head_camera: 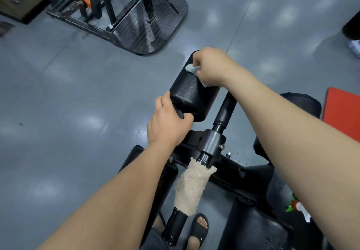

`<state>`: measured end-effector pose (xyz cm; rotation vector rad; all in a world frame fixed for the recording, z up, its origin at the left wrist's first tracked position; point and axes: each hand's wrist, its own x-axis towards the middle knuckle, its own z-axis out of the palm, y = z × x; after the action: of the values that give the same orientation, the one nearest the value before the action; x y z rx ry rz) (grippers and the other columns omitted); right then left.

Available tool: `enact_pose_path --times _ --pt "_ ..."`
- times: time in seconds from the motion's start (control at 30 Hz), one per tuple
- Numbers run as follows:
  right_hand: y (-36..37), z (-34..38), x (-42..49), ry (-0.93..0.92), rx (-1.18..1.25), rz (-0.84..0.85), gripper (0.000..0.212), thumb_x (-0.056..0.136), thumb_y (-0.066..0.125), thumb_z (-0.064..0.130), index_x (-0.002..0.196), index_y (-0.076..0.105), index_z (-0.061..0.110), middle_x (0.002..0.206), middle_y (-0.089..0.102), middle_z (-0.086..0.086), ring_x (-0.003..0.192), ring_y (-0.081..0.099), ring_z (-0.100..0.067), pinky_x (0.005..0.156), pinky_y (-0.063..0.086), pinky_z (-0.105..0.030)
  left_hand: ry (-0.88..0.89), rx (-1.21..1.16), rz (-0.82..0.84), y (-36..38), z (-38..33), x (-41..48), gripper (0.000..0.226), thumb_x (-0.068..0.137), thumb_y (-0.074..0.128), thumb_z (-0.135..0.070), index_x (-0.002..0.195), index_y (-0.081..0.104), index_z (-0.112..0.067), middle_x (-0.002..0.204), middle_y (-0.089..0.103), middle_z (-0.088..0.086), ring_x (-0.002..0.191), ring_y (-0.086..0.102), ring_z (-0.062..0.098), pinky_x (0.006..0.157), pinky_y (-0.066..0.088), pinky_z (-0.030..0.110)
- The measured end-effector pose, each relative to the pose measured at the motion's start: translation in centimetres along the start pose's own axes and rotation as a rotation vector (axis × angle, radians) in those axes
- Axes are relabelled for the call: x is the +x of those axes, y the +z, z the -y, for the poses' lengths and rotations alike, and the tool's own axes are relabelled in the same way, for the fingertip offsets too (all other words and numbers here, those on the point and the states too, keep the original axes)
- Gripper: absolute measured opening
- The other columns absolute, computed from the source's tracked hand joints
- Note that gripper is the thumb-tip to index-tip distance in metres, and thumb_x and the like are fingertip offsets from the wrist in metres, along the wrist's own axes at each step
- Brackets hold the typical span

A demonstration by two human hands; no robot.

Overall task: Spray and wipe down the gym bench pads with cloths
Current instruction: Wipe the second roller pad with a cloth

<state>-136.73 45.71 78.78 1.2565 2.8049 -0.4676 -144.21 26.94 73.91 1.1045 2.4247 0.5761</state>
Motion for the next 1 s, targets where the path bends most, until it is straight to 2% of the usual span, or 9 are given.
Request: enact_pose_path --times 0.07,0.2,0.33,0.53,0.63,0.73,0.8,0.87,1.0 --pt "0.8 0.8 -1.1 -0.041 0.012 -0.017 0.016 0.091 0.066 0.018 0.091 0.051 0.026 0.097 0.051 -0.001 0.090 0.050 -0.025 0.070 0.036 -0.031 0.001 0.004 0.004 0.0 0.0 -0.1 0.079 0.083 0.058 -0.047 0.152 0.026 -0.027 0.149 0.034 -0.010 0.109 0.059 0.023 0.082 0.040 0.035" --pt "1.8 2.7 -4.1 -0.155 0.088 -0.002 0.010 0.092 0.061 0.014 0.092 0.055 0.022 0.098 0.049 0.001 0.088 0.049 -0.021 0.071 0.035 -0.030 -0.011 0.009 0.008 0.0 0.0 0.1 0.077 0.084 0.060 -0.050 0.150 0.028 -0.028 0.149 0.034 -0.009 0.110 0.059 0.024 0.082 0.037 0.036" --pt "2.3 3.0 -5.7 -0.188 0.162 0.007 0.010 0.092 0.058 0.014 0.099 0.065 0.015 0.100 0.049 -0.001 0.085 0.054 -0.022 0.071 0.045 -0.033 0.000 0.001 0.004 0.1 0.2 0.0 0.075 0.085 0.061 -0.052 0.149 0.029 -0.030 0.147 0.032 -0.010 0.106 0.060 0.024 0.080 0.035 0.035" --pt "1.1 1.0 -2.6 -0.105 0.152 -0.049 0.020 0.093 0.061 0.020 0.110 0.071 0.019 0.107 0.051 -0.004 0.100 0.056 -0.026 0.078 0.038 -0.029 0.020 -0.012 0.011 0.0 0.2 -0.1 0.068 0.084 0.059 -0.044 0.145 0.030 -0.036 0.149 0.032 -0.010 0.089 0.052 0.020 0.078 0.036 0.034" --pt "0.6 -0.1 -0.8 -0.055 0.138 -0.071 0.022 0.093 0.063 0.025 0.112 0.070 0.017 0.112 0.057 -0.012 0.106 0.056 -0.033 0.085 0.046 -0.034 0.027 -0.016 0.021 -0.2 0.1 -0.2 0.068 0.086 0.058 -0.042 0.147 0.028 -0.035 0.155 0.033 -0.011 0.099 0.055 0.020 0.080 0.035 0.033" --pt "0.3 -1.0 0.9 0.031 0.154 -0.094 0.027 0.097 0.060 0.026 0.120 0.067 0.014 0.120 0.056 -0.018 0.111 0.054 -0.037 0.081 0.036 -0.029 0.033 -0.027 0.019 -0.3 0.0 -0.2 0.068 0.087 0.058 -0.042 0.148 0.028 -0.035 0.155 0.035 -0.013 0.111 0.058 0.020 0.082 0.034 0.032" --pt "0.0 -1.8 1.8 0.090 0.158 -0.111 0.028 0.099 0.057 0.026 0.122 0.063 0.011 0.123 0.054 -0.020 0.111 0.054 -0.038 0.078 0.032 -0.029 0.042 -0.036 0.016 -0.3 0.0 -0.3 0.066 0.087 0.058 -0.042 0.146 0.030 -0.036 0.152 0.034 -0.015 0.101 0.057 0.020 0.081 0.035 0.032" --pt "-0.2 -2.5 2.6 0.156 0.155 -0.126 0.027 0.101 0.053 0.025 0.123 0.059 0.009 0.126 0.051 -0.022 0.110 0.054 -0.040 0.080 0.035 -0.032 0.054 -0.044 0.011 -0.3 0.1 -0.4 0.063 0.086 0.058 -0.041 0.143 0.032 -0.037 0.149 0.032 -0.017 0.089 0.054 0.017 0.079 0.038 0.033" --pt "-0.8 -3.8 3.9 0.291 0.172 -0.113 0.027 0.102 0.049 0.019 0.125 0.055 0.007 0.129 0.054 -0.023 0.115 0.055 -0.040 0.086 0.041 -0.035 0.093 -0.049 -0.009 -0.4 0.2 -0.5 0.060 0.084 0.059 -0.039 0.138 0.034 -0.039 0.141 0.031 -0.019 0.083 0.059 0.019 0.074 0.041 0.033"
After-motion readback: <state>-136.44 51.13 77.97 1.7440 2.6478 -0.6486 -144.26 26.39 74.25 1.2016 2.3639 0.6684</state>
